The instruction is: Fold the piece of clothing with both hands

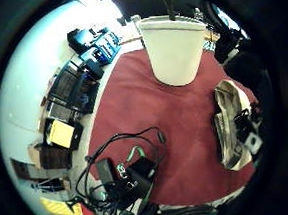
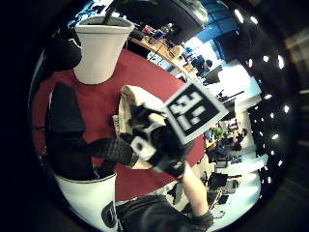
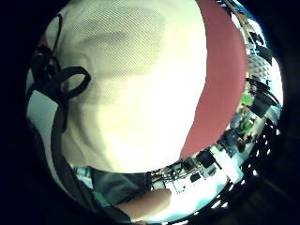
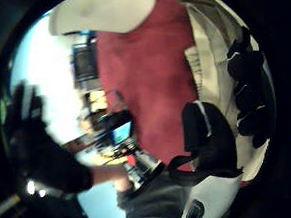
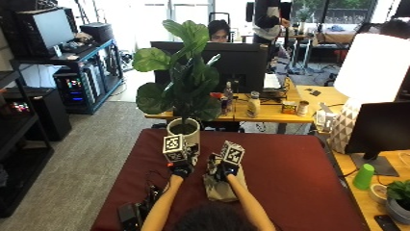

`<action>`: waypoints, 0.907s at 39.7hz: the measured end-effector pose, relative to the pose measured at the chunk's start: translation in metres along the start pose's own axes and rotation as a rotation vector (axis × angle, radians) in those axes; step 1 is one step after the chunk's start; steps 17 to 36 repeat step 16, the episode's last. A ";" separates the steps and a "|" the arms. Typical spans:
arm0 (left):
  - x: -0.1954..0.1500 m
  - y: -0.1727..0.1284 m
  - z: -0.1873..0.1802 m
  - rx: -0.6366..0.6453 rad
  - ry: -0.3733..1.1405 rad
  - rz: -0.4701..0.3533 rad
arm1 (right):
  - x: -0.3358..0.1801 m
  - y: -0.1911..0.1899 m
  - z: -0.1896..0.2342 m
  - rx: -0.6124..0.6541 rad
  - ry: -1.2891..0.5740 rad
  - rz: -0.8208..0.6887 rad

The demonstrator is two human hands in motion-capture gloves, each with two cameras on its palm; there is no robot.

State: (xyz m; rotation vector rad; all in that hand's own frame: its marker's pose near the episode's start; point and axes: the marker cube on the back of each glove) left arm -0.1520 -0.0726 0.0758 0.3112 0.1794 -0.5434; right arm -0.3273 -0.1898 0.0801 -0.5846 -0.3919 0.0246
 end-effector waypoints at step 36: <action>0.004 0.007 -0.004 -0.070 -0.031 0.000 | 0.045 0.044 -0.103 0.325 0.031 0.056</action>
